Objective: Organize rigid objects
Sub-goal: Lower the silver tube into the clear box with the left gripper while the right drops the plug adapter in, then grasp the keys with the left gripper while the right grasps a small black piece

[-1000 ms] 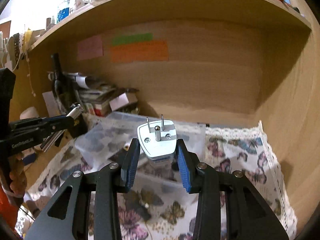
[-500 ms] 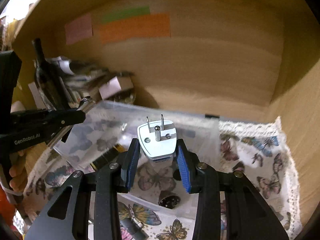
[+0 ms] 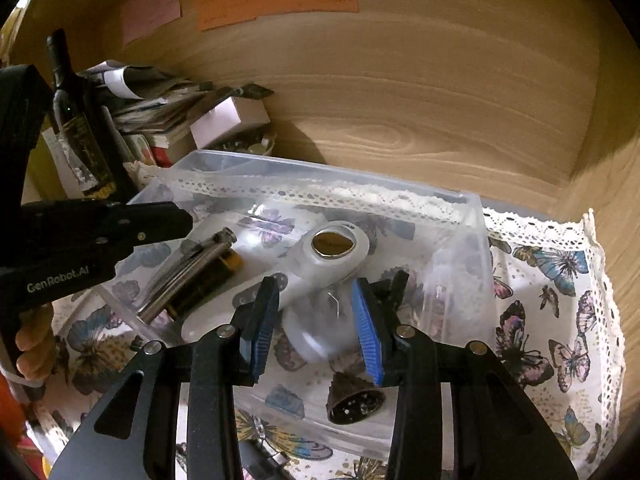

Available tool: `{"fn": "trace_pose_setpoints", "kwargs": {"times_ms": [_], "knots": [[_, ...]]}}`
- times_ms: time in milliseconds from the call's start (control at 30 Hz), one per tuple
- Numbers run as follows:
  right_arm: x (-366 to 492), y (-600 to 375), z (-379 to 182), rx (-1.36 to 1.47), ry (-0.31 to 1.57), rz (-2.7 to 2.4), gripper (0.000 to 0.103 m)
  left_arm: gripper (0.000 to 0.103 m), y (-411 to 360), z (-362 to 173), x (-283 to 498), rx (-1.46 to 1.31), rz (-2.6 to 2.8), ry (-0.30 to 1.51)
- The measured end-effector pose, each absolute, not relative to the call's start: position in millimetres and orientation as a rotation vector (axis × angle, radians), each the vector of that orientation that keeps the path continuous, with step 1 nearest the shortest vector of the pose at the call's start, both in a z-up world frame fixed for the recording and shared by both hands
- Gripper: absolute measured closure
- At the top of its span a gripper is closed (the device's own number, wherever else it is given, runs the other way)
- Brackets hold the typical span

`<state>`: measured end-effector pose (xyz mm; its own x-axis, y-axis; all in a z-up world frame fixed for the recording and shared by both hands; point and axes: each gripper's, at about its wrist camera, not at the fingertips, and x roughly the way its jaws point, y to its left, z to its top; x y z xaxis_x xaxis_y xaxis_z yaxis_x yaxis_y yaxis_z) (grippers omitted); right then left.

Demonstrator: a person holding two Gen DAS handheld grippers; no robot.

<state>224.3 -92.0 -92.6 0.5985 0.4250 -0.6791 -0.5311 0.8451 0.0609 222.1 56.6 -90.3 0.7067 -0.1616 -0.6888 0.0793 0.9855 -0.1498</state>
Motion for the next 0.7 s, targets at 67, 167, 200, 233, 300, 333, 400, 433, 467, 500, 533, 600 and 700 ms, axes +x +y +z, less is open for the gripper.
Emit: {"fn": "trace_pose_setpoints", "kwargs": {"times_ms": [67,167,200,233,300,333,400,433,467,500,533,600,700], "knots": [[222.2,-94.0,-88.4,-0.155,0.741,0.553,0.065,0.087,57.3,-85.5,218.7,-0.115,-0.135,0.765],[217.0,-97.6,-78.7,-0.149,0.72,0.552,0.065,0.086,57.8,-74.6,208.8,-0.112,-0.134,0.741],[213.4,-100.4,-73.6,-0.145,0.708,0.555,0.064,0.084,57.4,-70.4,205.7,-0.109,-0.13,0.731],[211.3,-101.8,-70.0,-0.142,0.699,0.555,0.063,0.081,57.0,-66.4,201.6,-0.107,-0.128,0.721],[203.7,-107.5,-59.4,-0.129,0.669,0.556,0.058,0.079,55.6,-58.1,192.4,-0.097,-0.124,0.699],[200.2,-109.7,-55.0,-0.123,0.656,0.556,0.057,0.078,54.4,-54.7,187.8,-0.089,-0.119,0.69],[192.3,-114.3,-45.9,-0.116,0.631,0.557,0.057,0.075,52.4,-47.1,176.5,-0.08,-0.118,0.671],[187.1,-117.1,-41.1,-0.111,0.616,0.559,0.056,0.072,52.2,-44.1,172.0,-0.078,-0.118,0.666],[183.1,-119.0,-37.7,-0.109,0.606,0.56,0.054,0.066,51.3,-40.4,164.8,-0.074,-0.114,0.655],[178.2,-122.1,-34.3,-0.107,0.594,0.559,0.052,0.064,50.5,-37.4,159.3,-0.071,-0.112,0.646],[172.5,-124.8,-31.3,-0.105,0.582,0.558,0.052,0.06,49.7,-35.3,154.0,-0.067,-0.111,0.638],[161.5,-129.4,-27.8,-0.106,0.567,0.557,0.051,0.054,47.2,-31.4,143.1,-0.061,-0.103,0.626],[150.8,-133.3,-27.6,-0.112,0.564,0.554,0.051,0.043,43.8,-29.2,126.0,-0.046,-0.09,0.616]]}}
